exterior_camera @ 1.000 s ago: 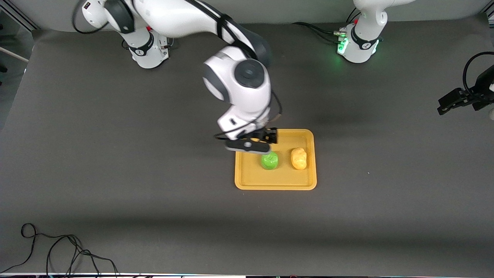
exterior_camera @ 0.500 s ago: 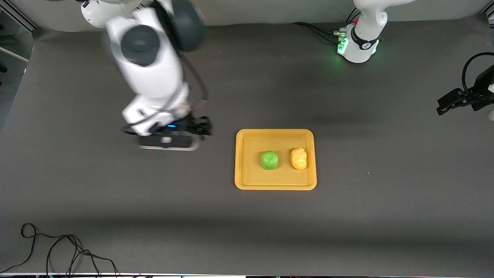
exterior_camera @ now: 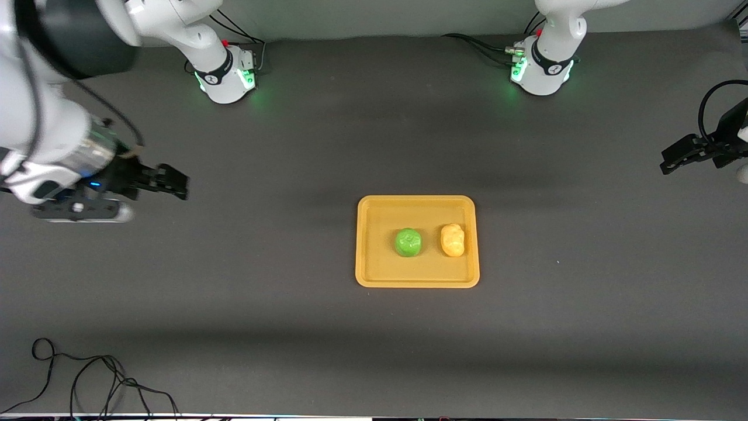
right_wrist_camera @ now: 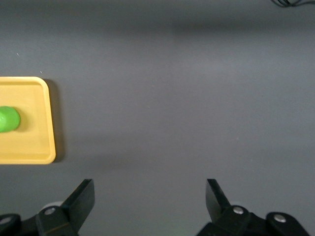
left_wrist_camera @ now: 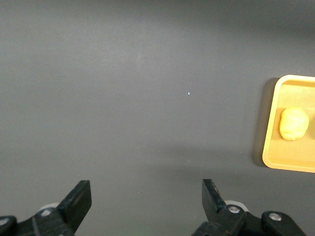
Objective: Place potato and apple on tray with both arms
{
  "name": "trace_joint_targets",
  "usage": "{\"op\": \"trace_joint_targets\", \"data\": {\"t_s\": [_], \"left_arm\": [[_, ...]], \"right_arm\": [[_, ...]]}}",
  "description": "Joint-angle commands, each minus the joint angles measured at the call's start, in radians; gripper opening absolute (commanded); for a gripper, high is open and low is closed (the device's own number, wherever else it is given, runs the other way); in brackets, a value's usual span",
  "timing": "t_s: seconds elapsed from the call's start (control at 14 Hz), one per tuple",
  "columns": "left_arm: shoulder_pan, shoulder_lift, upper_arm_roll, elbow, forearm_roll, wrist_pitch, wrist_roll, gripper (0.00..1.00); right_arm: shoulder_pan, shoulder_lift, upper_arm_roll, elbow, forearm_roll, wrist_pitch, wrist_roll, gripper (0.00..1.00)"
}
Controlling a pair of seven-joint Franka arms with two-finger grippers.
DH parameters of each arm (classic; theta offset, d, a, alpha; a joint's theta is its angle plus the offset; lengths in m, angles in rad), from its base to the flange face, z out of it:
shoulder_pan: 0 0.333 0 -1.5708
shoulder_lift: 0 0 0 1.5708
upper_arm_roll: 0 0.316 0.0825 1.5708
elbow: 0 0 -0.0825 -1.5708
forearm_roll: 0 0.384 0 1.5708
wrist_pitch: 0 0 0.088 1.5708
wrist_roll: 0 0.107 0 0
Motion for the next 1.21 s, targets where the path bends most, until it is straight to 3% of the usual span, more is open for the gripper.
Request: {"op": "trace_joint_targets", "data": {"t_s": [0.0, 0.14, 0.21, 0.57, 1.14], "left_arm": [[-0.006, -0.011, 0.003, -0.006, -0.007, -0.003, 0.0, 1.0], [-0.008, -0.011, 0.002, -0.006, -0.007, -0.003, 0.0, 1.0], [-0.008, -0.011, 0.002, -0.006, -0.007, -0.003, 0.0, 1.0], [-0.008, -0.012, 0.0, -0.006, -0.007, -0.003, 0.0, 1.0], [-0.009, -0.012, 0.0, -0.006, -0.007, -0.003, 0.0, 1.0]], "right_arm": [[-0.185, -0.082, 0.132, -0.095, -0.009, 0.031, -0.081, 1.0], [-0.316, -0.097, 0.201, -0.104, -0.036, 0.024, -0.146, 1.0], [-0.351, -0.099, 0.206, -0.106, -0.036, 0.023, -0.166, 1.0], [-0.354, -0.101, 0.142, -0.104, -0.039, 0.014, -0.226, 1.0], [-0.348, -0.113, 0.14, -0.098, -0.038, -0.038, -0.211, 1.0]]}}
